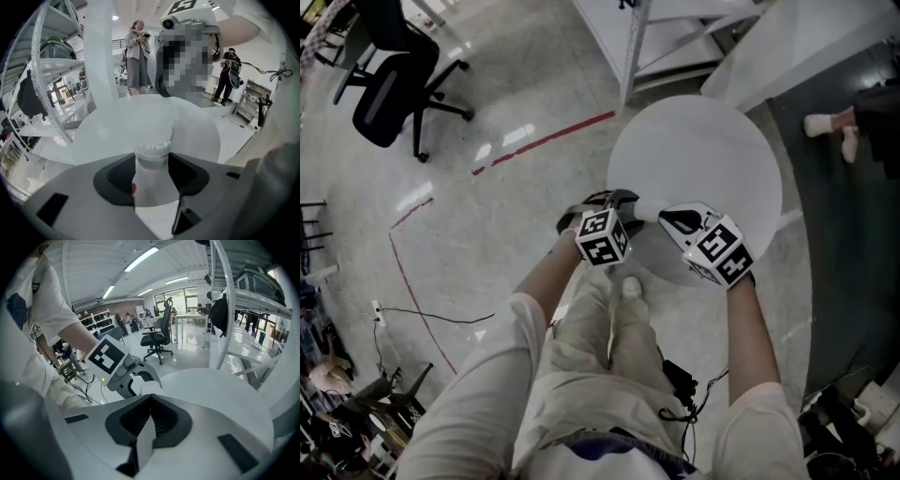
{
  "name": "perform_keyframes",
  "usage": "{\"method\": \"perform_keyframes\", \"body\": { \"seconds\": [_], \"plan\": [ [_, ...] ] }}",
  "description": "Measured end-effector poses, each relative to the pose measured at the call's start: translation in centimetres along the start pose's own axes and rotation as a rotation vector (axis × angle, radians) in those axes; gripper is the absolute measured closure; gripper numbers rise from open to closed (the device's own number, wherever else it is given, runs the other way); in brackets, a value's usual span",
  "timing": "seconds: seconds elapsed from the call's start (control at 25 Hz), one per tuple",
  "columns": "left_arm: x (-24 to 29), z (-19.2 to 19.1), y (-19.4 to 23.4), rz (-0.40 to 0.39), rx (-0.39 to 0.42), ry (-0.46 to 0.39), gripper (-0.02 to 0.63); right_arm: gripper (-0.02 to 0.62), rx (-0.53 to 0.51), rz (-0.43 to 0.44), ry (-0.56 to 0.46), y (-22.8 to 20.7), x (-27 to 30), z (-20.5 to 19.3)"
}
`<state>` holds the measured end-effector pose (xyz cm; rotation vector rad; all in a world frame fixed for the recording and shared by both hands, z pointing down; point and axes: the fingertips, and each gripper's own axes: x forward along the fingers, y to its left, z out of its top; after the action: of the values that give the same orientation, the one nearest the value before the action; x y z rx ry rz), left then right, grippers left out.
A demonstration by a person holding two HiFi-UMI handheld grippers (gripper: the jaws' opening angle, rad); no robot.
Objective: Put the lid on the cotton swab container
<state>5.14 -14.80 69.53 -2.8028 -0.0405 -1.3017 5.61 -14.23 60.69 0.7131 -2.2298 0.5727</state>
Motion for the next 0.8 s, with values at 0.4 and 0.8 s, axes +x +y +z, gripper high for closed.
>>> {"method": "perform_keyframes", "body": {
  "seconds": [0.4, 0.8],
  "plan": [
    [0.1, 0.1, -0.2, -0.005, 0.014, 0.007, 0.394, 0.586, -0.011, 0.004, 0.043, 0.5, 0.6, -1.4],
    [0.2, -0.5, -0.2, -0.01, 0.022, 0.014, 0.4, 0.584, 0.021, -0.005, 0.036, 0.6, 1.0, -1.5]
  ]
}}
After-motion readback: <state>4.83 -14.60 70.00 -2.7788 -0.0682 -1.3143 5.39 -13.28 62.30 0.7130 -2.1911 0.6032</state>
